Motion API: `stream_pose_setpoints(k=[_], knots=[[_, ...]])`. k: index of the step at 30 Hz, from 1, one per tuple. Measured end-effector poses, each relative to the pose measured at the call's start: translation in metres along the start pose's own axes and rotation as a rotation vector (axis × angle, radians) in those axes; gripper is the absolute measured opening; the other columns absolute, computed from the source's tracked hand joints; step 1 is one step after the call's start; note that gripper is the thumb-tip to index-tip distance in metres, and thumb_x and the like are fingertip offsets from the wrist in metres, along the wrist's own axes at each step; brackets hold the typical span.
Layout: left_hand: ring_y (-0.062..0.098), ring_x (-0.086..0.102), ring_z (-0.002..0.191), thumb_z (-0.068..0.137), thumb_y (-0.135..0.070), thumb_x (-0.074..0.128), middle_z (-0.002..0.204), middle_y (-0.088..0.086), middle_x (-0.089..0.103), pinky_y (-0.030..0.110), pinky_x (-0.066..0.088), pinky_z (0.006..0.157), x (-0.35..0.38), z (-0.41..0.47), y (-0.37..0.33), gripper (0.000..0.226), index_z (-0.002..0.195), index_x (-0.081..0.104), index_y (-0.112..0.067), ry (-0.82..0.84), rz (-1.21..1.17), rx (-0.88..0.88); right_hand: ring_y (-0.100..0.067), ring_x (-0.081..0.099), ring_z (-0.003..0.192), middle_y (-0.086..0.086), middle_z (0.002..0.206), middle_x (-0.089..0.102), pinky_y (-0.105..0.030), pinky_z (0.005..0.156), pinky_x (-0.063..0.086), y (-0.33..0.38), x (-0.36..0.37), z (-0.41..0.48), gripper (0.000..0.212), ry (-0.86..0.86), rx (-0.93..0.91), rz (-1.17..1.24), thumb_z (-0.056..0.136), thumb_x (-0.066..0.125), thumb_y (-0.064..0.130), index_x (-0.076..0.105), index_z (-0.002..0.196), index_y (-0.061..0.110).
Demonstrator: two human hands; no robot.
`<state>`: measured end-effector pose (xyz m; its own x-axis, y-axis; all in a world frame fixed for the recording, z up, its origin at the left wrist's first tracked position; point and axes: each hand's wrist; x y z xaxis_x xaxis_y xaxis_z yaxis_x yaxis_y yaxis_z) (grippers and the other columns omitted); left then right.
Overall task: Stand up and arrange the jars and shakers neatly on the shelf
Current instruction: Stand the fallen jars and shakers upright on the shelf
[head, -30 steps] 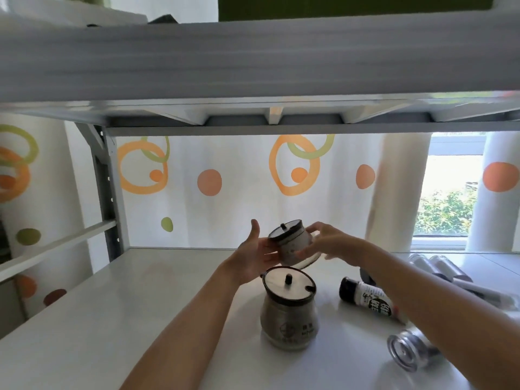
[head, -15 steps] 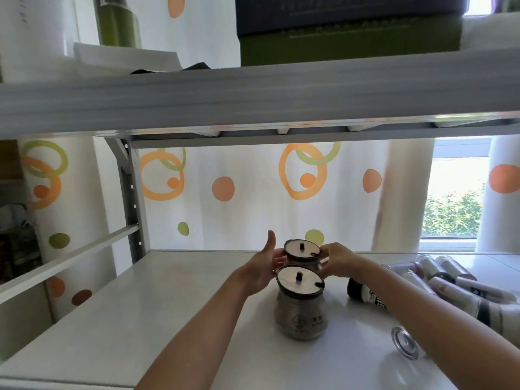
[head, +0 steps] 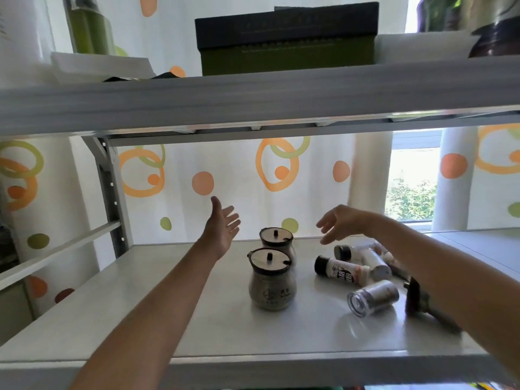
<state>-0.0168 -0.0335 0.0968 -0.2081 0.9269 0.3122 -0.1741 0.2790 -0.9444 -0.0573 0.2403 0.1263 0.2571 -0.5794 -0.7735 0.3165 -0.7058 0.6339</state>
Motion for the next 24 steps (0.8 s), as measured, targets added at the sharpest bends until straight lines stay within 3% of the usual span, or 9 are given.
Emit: stream_pose_setpoints(k=[4, 11, 16, 19, 22, 24], knots=[[0.030, 0.030, 0.141, 0.095, -0.060, 0.014, 0.153, 0.015, 0.031, 0.037, 0.024, 0.115, 0.021, -0.017, -0.030, 0.074, 0.146, 0.032, -0.009, 0.023, -0.041, 0.099, -0.023, 0.063, 0.097, -0.018, 0.116, 0.065, -0.021, 0.068, 0.054, -0.013, -0.038, -0.042, 0.047, 0.002, 0.058, 0.003, 0.076, 0.075, 0.008, 0.059, 0.120, 0.000], [0.026, 0.029, 0.142, 0.095, -0.059, 0.012, 0.154, 0.012, 0.030, 0.035, 0.023, 0.115, 0.113, -0.077, -0.023, 0.073, 0.147, 0.028, -0.010, 0.293, 0.009, 0.083, -0.022, 0.064, 0.084, -0.019, 0.107, 0.068, -0.024, 0.065, 0.057, -0.043, -0.076, -0.117, 0.037, -0.128, 0.106, 0.026, 0.077, 0.074, 0.010, 0.064, 0.111, 0.001], [0.026, 0.039, 0.135, 0.095, -0.060, 0.013, 0.146, 0.012, 0.040, 0.034, 0.029, 0.112, 0.181, -0.118, 0.025, 0.077, 0.144, 0.033, -0.005, 0.451, 0.159, -0.085, -0.017, 0.064, 0.083, -0.007, 0.097, 0.071, -0.024, 0.067, 0.055, -0.071, -0.084, -0.164, 0.038, -0.125, 0.192, -0.053, 0.074, 0.077, 0.030, 0.070, 0.105, 0.009], [0.019, 0.052, 0.107, 0.092, -0.064, 0.014, 0.118, 0.011, 0.052, 0.028, 0.037, 0.096, 0.206, -0.137, 0.056, 0.075, 0.122, 0.053, -0.007, 0.503, 0.365, -0.133, -0.018, 0.063, 0.098, -0.002, 0.111, 0.065, -0.022, 0.072, 0.055, -0.082, -0.077, -0.180, 0.050, -0.082, 0.230, -0.100, 0.071, 0.078, 0.036, 0.065, 0.114, 0.013], [0.027, 0.044, 0.130, 0.090, -0.065, 0.017, 0.141, 0.018, 0.047, 0.036, 0.029, 0.114, 0.222, -0.144, 0.079, 0.082, 0.140, 0.041, -0.004, 0.515, 0.503, -0.143, -0.016, 0.057, 0.102, -0.003, 0.121, 0.055, -0.017, 0.070, 0.052, -0.090, -0.066, -0.184, 0.067, -0.075, 0.246, -0.124, 0.068, 0.081, 0.034, 0.056, 0.127, 0.014], [0.029, 0.041, 0.133, 0.089, -0.067, 0.019, 0.143, 0.018, 0.045, 0.041, 0.029, 0.115, 0.228, -0.144, 0.087, 0.082, 0.142, 0.038, -0.007, 0.515, 0.526, -0.157, -0.017, 0.054, 0.106, -0.004, 0.128, 0.052, -0.018, 0.076, 0.051, -0.097, -0.058, -0.183, 0.073, -0.096, 0.235, -0.180, 0.066, 0.083, 0.033, 0.053, 0.131, 0.016]])
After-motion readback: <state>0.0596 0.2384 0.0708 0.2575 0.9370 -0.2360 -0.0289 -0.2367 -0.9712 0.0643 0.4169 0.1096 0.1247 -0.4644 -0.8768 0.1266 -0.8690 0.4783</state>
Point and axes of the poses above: each hand's wrist, its own z-axis towards the middle knuckle, its own x-axis out of the palm, y = z × x
